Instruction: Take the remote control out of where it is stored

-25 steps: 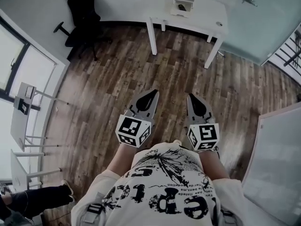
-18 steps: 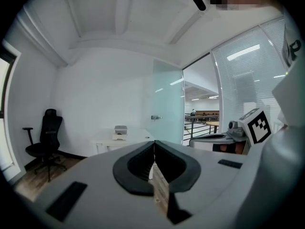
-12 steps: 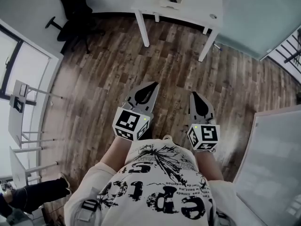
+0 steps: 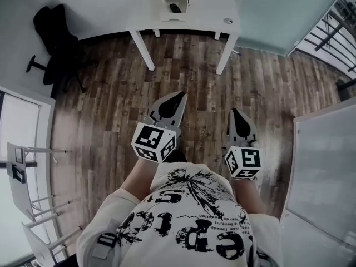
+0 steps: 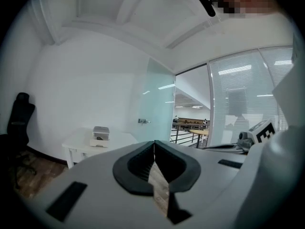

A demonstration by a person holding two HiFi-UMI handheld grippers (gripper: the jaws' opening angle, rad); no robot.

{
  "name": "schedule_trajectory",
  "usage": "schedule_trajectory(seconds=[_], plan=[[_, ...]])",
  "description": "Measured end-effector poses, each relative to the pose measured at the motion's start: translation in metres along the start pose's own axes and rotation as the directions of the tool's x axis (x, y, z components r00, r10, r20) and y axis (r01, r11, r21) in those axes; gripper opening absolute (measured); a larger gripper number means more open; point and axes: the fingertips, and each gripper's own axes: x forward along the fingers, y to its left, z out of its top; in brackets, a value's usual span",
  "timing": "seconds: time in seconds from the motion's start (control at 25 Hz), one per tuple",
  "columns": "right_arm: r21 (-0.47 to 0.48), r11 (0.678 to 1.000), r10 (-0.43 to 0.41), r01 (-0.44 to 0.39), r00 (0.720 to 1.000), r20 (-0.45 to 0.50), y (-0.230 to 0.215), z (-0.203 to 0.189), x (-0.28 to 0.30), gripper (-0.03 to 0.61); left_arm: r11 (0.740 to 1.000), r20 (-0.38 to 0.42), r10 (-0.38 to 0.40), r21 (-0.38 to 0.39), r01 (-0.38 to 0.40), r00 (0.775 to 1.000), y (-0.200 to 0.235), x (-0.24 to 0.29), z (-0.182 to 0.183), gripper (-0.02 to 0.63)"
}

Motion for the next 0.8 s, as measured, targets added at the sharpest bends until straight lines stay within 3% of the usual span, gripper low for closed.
schedule_trajectory(seconds=[0.16, 0.4, 0.64, 0.8], plan=[[0.007, 0.999, -0.036, 0.036, 0.999, 0.021, 0.023, 0.020, 0.042, -0.003, 1.000, -0.014, 0.007, 0.002, -0.007, 1.000, 0.055, 0.013, 0.019, 0.009], [0.014, 1.000, -0.022, 0.022, 1.000, 0.015, 0.079, 0.027, 0.120, -0.003, 1.000, -0.032, 0.020, 0.008, -0.019, 0.999, 0.147, 0.006, 0.028, 0.009], [-0.048, 0.995, 0.081, -0.085, 0.994, -0.074, 0.132, 0.014, 0.178, -0.003, 0.989, -0.050, 0.109, -0.090, -0.113, 0.993, 0.229, -0.005, 0.007, 0.009], [-0.055, 0.987, 0.149, -0.154, 0.984, -0.096, 0.139, 0.010, 0.213, -0.003, 0.976, -0.070, 0.182, -0.107, -0.189, 0.981, 0.261, -0.005, -0.004, 0.009]])
